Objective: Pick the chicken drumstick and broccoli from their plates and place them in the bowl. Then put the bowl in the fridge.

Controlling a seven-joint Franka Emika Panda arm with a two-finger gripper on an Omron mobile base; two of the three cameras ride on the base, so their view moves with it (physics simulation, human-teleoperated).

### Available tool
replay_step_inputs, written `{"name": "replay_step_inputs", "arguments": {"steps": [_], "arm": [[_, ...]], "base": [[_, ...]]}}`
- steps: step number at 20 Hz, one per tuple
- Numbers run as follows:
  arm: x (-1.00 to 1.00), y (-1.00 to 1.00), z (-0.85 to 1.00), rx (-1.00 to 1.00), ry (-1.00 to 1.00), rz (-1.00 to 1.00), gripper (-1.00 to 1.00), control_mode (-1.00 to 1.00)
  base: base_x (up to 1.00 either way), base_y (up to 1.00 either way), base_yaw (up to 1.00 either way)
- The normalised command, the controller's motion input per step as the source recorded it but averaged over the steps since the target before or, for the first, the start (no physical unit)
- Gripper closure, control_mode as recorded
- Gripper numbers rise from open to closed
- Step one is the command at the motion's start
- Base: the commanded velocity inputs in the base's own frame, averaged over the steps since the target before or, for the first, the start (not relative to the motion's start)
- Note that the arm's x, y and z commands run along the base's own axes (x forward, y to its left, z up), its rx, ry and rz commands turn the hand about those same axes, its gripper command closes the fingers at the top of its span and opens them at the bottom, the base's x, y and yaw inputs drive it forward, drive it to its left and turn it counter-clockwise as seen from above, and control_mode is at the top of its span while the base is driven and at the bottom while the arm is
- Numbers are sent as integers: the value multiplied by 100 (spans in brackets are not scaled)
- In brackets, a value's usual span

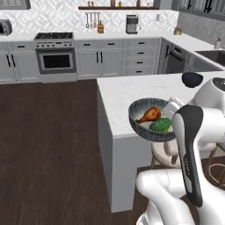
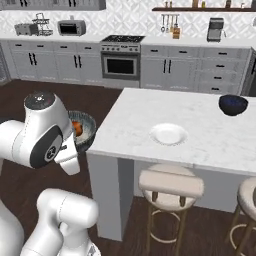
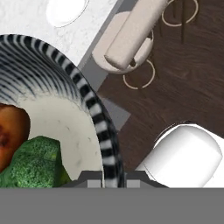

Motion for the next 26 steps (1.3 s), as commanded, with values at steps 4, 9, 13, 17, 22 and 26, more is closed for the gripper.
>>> {"name": "replay_step_inputs", "arguments": {"steps": [4,9,13,17,22,26], "arm": [[0,0,0,0,0,0,100,100],[0,0,0,0,0,0,100,100],[0,0,0,0,0,0,100,100],[0,0,0,0,0,0,100,100],[0,0,0,0,0,0,100,100],[0,0,0,0,0,0,100,100]], "base": [[0,100,2],[7,100,1],[20,100,0],[39,100,1],[73,100,0],[100,57,0]]}}
